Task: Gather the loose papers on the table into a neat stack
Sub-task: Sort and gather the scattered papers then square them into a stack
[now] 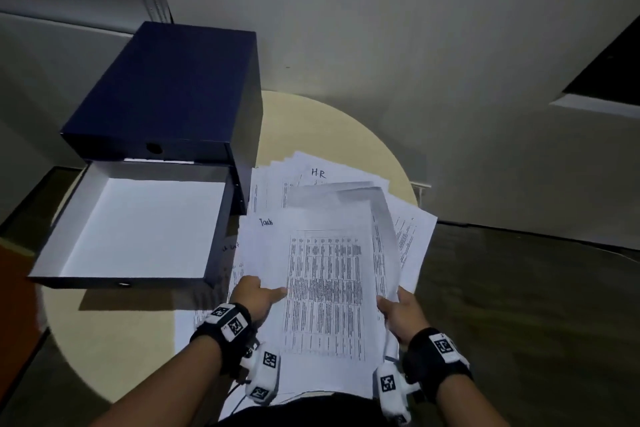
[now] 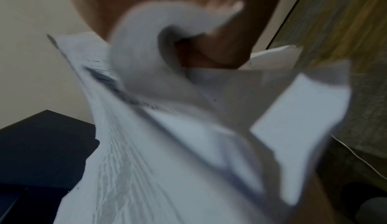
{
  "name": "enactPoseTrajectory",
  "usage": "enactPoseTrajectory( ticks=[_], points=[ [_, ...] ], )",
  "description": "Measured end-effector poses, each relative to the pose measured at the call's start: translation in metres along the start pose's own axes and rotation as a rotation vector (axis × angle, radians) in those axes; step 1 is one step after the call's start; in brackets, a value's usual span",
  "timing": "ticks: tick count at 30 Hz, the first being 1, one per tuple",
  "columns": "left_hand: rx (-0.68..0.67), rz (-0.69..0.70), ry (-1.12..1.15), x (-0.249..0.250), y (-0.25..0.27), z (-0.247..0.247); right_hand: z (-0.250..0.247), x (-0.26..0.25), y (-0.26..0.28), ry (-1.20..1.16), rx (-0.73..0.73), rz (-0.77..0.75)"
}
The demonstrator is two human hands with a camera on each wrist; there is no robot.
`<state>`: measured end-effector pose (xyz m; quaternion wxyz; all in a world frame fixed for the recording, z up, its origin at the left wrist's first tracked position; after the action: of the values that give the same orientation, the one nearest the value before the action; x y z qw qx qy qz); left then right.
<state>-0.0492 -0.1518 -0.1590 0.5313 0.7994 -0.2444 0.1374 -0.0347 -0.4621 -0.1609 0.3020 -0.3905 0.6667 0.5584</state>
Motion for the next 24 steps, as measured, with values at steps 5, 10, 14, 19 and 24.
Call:
enactPoseTrajectory(
  ticks=[5,10,14,19,24],
  points=[
    [0.052,-0.040,0.068,-0.007,-0.004,-0.015,-0.025,-0.024,0.002,0.001,0.149,-0.023],
    [0.067,-0.079,0.042,-0.028,-0.020,-0.022,-0.055,-0.072,0.012,-0.131,0.331,-0.134],
    [0.005,-0.078,0.038,-0.029,-0.030,-0.022,-0.075,-0.117,0.022,-0.271,0.438,-0.260],
    [0.052,-0.083,0.009,-0.026,-0.013,-0.026,-0.064,-0.117,0.015,-0.356,0.319,-0.257],
    [0.093,0.029,0.155,-0.012,0.015,-0.027,-0.007,-0.062,0.002,0.074,0.121,-0.084]
  ],
)
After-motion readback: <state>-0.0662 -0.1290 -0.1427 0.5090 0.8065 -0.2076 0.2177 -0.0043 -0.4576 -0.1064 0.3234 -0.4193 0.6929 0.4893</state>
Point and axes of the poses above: each hand's wrist, its own y-axis away from the middle knuckle, its own z-axis out of the palm, x = y × z, the point moved 4 cm from there along -y, towards the middle knuckle, and after that the axes turned 8 degrees about -z, right-handed, at the moved point
